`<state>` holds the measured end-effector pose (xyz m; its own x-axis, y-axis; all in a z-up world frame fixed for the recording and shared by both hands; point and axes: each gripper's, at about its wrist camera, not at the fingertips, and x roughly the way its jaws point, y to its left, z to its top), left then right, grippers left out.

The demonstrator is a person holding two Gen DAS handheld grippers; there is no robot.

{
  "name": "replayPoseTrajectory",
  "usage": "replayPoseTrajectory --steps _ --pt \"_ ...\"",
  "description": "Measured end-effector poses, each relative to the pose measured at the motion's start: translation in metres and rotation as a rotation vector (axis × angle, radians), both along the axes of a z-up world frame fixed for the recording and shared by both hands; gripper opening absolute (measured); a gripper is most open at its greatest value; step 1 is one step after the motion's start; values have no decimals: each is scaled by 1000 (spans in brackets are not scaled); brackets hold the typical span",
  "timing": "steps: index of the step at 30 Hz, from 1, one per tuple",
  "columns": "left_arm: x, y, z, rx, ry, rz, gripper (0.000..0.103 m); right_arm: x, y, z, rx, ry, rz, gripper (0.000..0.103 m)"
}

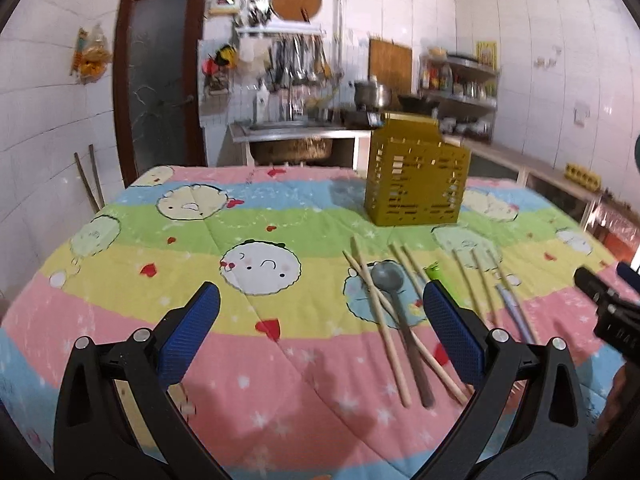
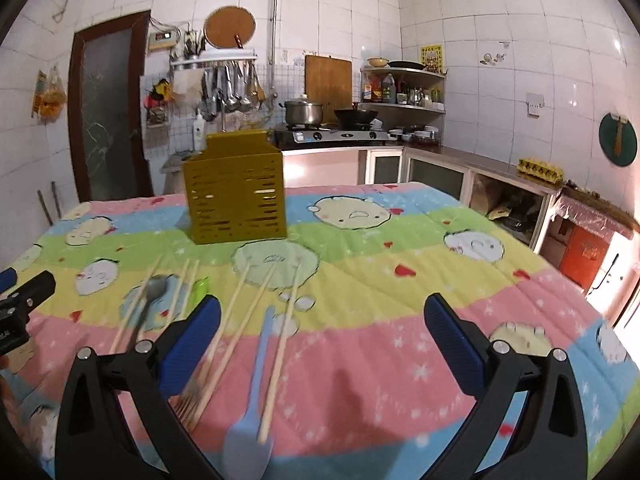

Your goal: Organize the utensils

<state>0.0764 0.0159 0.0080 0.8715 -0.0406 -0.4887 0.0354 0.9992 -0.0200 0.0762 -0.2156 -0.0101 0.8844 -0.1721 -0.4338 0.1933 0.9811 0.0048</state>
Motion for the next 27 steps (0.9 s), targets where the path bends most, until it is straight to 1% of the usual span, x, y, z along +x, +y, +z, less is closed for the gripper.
replayPoseTrajectory --steps 2,3,5,8,10,16,19,21,25,27 --pt "18 0 -1 2 47 -12 98 16 -3 2 6 20 11 99" --pt "33 0 -3 -10 86 -23 98 23 -5 3 14 29 18 99" --pt "53 1 -5 -22 131 -24 98 39 -7 4 24 50 28 99" --pt "78 1 -9 -40 172 -13 98 64 -11 0 21 92 21 99" --pt "89 0 -12 -39 194 -16 98 83 -15 -6 36 130 20 99" --pt "124 -9 -23 4 261 -27 98 127 -25 -29 73 256 -7 99" --pt "139 -13 -30 23 289 -15 98 142 -25 -37 58 276 -13 99" --pt "149 -15 -36 13 311 -11 98 152 -23 -43 44 303 -16 99" --pt "166 -19 -50 -2 366 -15 98 163 -22 -55 50 350 -26 99" --pt "171 -21 -54 -4 382 -19 92 165 -22 -59 52 371 -27 99"
